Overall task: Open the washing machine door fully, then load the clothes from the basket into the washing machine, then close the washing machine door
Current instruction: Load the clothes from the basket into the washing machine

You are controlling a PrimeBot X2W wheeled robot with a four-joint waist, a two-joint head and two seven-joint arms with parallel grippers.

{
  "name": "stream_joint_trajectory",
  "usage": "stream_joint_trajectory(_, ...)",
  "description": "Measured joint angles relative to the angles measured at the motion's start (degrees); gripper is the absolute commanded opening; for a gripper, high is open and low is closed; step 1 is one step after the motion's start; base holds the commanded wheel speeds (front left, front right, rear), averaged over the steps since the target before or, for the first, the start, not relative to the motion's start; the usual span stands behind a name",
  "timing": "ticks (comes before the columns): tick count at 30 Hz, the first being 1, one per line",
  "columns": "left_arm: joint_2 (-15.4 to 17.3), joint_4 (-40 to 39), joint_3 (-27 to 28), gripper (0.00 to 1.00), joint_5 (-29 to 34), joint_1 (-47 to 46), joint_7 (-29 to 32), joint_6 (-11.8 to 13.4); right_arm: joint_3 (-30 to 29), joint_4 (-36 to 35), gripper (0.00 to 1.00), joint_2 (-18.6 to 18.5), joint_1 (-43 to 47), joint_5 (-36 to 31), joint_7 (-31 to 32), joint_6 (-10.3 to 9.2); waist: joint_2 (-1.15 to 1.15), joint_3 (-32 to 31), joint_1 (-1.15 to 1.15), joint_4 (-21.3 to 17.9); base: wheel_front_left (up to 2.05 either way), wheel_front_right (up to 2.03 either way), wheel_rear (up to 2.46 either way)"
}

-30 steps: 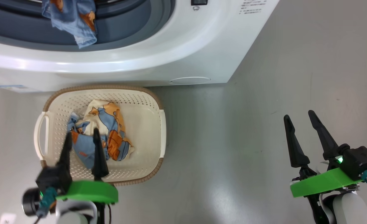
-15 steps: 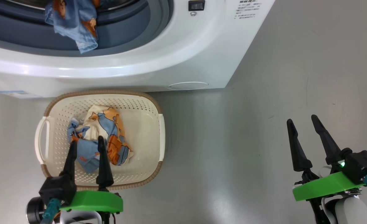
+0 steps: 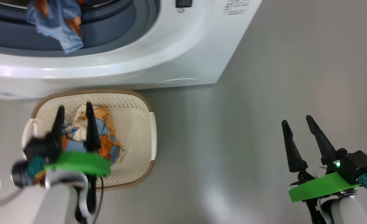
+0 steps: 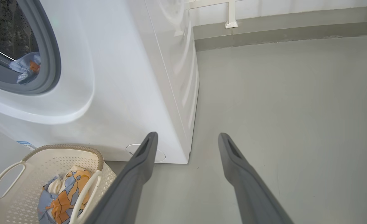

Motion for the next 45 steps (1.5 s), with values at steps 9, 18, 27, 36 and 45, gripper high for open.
stream_joint_trajectory(9, 1.9, 5.9, 1.4, 1.0, -0.1, -15.5, 5.8, 0.6, 0.7, 0.3, 1.0, 0.8, -1.0, 0.0, 0.0, 0.0, 0.0, 1.8, 0.0, -2.2, 0.0, 0.0, 0.0)
stream_joint_trajectory(18, 4.4, 15.2, 1.6, 1.0, 0.7, -24.0, 9.0, 1.2, 1.0, 0.5, 1.0, 1.2, -1.5, 0.1, 0.0, 0.0, 0.0, 2.7, 0.0, -4.4, 0.0, 0.0, 0.0)
stream_joint_trajectory(27, 5.8, 23.5, 1.5, 1.0, 1.6, -29.1, 9.0, 1.6, 1.1, 0.5, 1.0, 1.5, -1.5, 0.6, 0.0, 0.0, 0.0, 3.0, 0.0, -5.8, 0.0, 0.0, 0.0)
stream_joint_trajectory(36, 5.8, 31.3, 0.2, 0.26, 1.7, -32.5, 9.0, 1.1, 1.0, 0.5, 1.0, 1.5, -1.5, 0.6, 0.0, 0.0, 0.0, 2.8, 0.0, -6.0, 0.0, 0.0, 0.0)
stream_joint_trajectory(45, 6.4, 37.2, -0.9, 0.0, 2.6, -36.3, 8.2, 0.6, 1.0, 0.3, 1.0, 1.7, -1.5, 1.2, 0.0, 0.0, 0.0, 2.8, 0.0, -6.6, 0.0, 0.0, 0.0)
